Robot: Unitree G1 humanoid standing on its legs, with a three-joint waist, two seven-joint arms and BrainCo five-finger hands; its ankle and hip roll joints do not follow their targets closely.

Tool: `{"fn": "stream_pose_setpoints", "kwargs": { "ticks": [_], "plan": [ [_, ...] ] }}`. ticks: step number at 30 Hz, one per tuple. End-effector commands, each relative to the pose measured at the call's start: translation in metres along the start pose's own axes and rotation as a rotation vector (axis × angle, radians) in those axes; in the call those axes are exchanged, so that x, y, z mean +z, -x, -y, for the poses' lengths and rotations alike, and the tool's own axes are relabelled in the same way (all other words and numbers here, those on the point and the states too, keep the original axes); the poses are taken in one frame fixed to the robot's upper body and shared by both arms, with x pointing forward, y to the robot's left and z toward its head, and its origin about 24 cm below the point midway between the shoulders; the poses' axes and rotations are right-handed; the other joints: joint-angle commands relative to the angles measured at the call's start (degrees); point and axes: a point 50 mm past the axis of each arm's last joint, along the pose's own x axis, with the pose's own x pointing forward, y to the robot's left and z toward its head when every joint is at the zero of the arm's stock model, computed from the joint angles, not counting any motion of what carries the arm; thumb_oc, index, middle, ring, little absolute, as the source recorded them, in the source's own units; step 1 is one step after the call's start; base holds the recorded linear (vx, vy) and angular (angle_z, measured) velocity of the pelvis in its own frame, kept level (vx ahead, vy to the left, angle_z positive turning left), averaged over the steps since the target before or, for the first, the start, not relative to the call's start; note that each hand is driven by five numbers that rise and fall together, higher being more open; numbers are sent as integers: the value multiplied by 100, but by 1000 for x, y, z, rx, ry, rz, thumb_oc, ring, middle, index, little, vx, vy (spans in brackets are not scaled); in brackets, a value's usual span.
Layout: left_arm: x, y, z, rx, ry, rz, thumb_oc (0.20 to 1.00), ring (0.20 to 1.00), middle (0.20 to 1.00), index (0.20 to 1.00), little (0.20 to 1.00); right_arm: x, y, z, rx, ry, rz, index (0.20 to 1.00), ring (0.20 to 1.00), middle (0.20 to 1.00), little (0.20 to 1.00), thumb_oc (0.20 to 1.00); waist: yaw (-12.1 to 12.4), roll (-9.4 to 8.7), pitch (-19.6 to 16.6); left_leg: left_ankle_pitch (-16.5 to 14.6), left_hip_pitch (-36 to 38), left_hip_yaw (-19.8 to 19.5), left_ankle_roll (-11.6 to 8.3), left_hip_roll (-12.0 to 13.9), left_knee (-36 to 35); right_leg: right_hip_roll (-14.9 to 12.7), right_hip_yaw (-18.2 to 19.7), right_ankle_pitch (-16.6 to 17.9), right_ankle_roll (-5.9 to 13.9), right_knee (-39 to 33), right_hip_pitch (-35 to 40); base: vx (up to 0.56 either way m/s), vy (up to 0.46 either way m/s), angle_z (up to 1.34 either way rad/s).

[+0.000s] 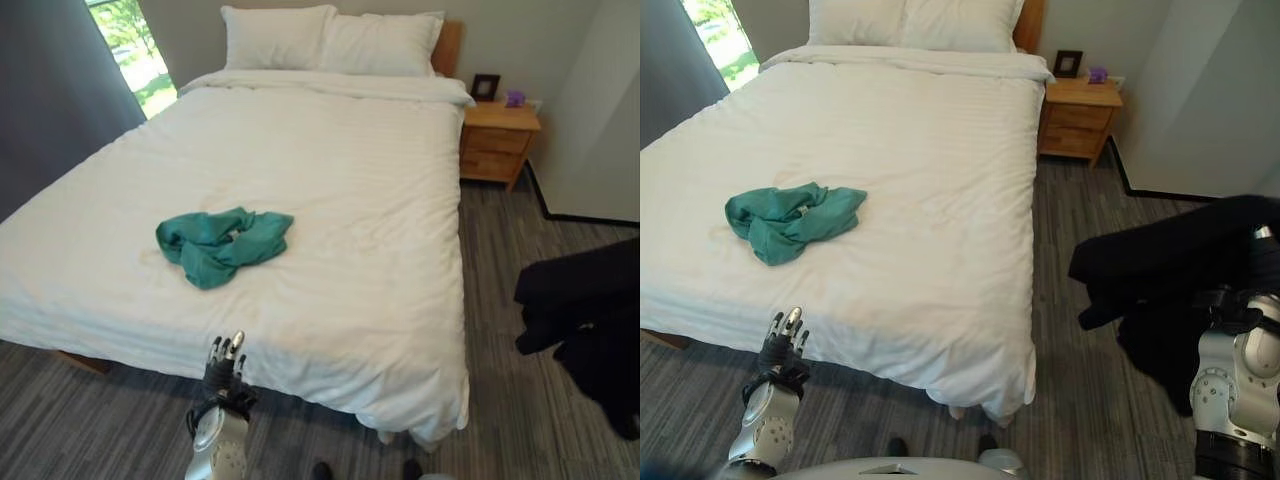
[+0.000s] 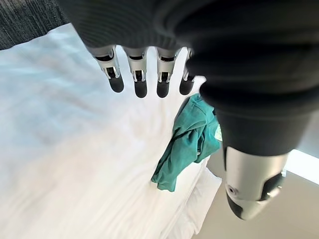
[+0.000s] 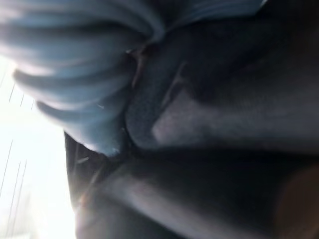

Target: Pick up bed clothes into laundry basket.

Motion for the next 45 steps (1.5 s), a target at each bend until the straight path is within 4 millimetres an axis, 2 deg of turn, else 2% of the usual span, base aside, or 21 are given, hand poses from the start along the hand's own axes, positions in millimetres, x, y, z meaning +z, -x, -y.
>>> {"fn": "stream_pose_setpoints", "kwargs": {
  "ticks": [1,3,7,9,13,15,17,18,21,23,24,25,26,30,32,33,36,38,39,41,45],
  "plan": [
    [38,-13,7,-17,2,159,1000,1000,1000,1000,1000,19,-1,-9,-3,-98,136,200,200,200,200,200,46,-305,699,-101,128,93,-333,309,816,-97,-495,-437,-167,562,167,-62,-120,15],
    [34,-10,6,-20,25,154,1000,1000,1000,1000,1000,8,6,-9,-56,-208,111,200,200,200,200,200,71,-296,941,26,-319,-8,-511,457,1760,-91,-536,-517,-289,574,290,-75,-127,30],
    [25,-8,7,12,91,125,1000,1000,1000,1000,1000,-6,9,-21,-57,-297,54,200,200,200,200,200,137,-200,1061,317,-920,-128,-560,505,2054,-66,-640,-577,-340,530,365,-40,-28,14],
    [12,-4,9,12,164,80,1000,1000,1000,1000,1000,-10,9,-31,-27,-308,27,200,200,200,200,200,150,-182,952,421,-1069,183,-533,703,1580,-130,-664,-599,-282,466,383,118,96,22],
    [6,-5,11,23,152,65,1000,1000,1000,1000,1000,1,1,-45,46,-267,75,200,200,200,200,200,222,-57,833,830,-947,-118,-602,1052,465,-365,-377,-735,-100,572,422,193,228,3],
    [18,-7,18,-5,149,130,1000,1000,1000,1000,1000,9,-2,-45,48,-237,116,200,200,200,200,200,172,15,720,1107,-923,-219,-772,1496,241,-652,-161,-855,45,699,466,222,264,5],
    [22,-8,19,-9,147,151,1000,1000,1000,1000,1000,12,-3,-44,44,-225,129,200,200,200,200,200,157,27,679,1181,-872,-272,-819,1627,220,-773,-83,-907,98,779,467,210,300,-4],
    [33,-11,25,-25,151,196,1000,1000,1000,1000,1000,15,-5,-48,43,-233,154,200,200,200,200,200,196,74,542,1282,-810,-635,-880,1851,272,-1005,151,-872,225,801,449,319,499,-20],
    [35,-14,27,6,232,206,1000,1000,1000,1000,1000,11,-4,-66,58,-334,151,200,200,200,200,200,275,119,309,1071,-637,-1334,-954,1804,647,-1350,506,-799,418,761,456,304,449,-56],
    [38,-15,28,-1,242,215,1000,1000,1000,1000,1000,13,-4,-70,69,-343,158,200,200,200,200,200,242,146,237,930,-653,-1274,-983,1749,846,-1485,526,-727,497,791,490,195,318,-50],
    [42,-16,32,-20,238,225,1000,1000,1000,1000,1000,12,-3,-72,69,-353,156,200,200,200,200,200,220,126,163,572,-634,-1142,-978,1666,946,-1672,554,-628,597,752,533,204,527,-10],
    [50,-22,50,-94,167,238,1000,1000,1000,1000,1000,9,1,-73,42,-375,148,200,200,200,200,200,156,51,76,-17,-633,-808,-885,1383,1067,-2092,571,-87,802,870,468,204,526,-3],
    [50,-22,50,-94,166,238,1000,1000,1000,1000,1000,9,2,-73,42,-375,148,200,200,200,200,200,163,43,72,-19,-634,-799,-882,1376,1070,-2101,580,-87,805,871,461,142,523,-6],
    [85,-31,72,-202,-113,345,1000,1000,1000,1000,1000,-11,15,-84,43,-428,48,200,200,200,200,200,61,90,206,-358,-429,-517,-267,586,935,-2491,832,1674,378,1772,-397,88,564,-14],
    [121,-33,69,-205,-250,462,1000,1000,1000,1000,1000,-18,16,-88,87,-416,3,200,200,200,200,200,-25,242,352,-301,-244,-376,-67,352,708,-2286,743,1640,286,2344,-793,122,725,-42],
    [141,-35,68,-194,-339,524,1000,1000,1000,1000,1000,-17,16,-87,124,-408,0,200,200,200,200,200,-124,289,427,-295,-14,-262,85,209,427,-1647,564,993,234,2744,-1080,182,672,-83],
    [164,-32,61,-165,-484,603,1000,1000,1000,1000,1000,-16,12,-78,130,-367,17,200,200,200,200,200,-99,254,546,-359,191,-19,210,-16,246,-828,-366,165,137,2665,-1505,85,411,-105],
    [166,-31,56,-156,-515,605,1000,1000,1000,1000,1000,-17,12,-76,119,-390,15,200,200,200,200,200,-50,181,557,-456,291,61,212,-116,229,-617,-747,-52,74,2386,-1422,87,172,-81],
    [168,-27,51,-149,-525,605,1000,1000,1000,1000,1000,-21,14,-70,105,-372,-12,200,200,200,200,200,114,96,479,-555,367,198,205,-191,266,-973,-1145,120,94,1871,-1025,126,178,-45],
    [171,-30,52,-149,-546,609,1000,1000,1000,1000,1000,-25,17,-68,126,-365,-37,200,200,200,200,200,47,80,377,-553,463,234,156,-174,132,-657,-719,-93,86,1288,-749,102,20,-39],
    [218,-30,58,-124,-644,728,1000,1000,1000,1000,1000,-21,9,-66,136,-341,-21,200,200,200,200,200,102,75,203,-522,513,475,130,-108,75,-608,-814,55,169,883,-585,87,3,-31]
  ]
}}
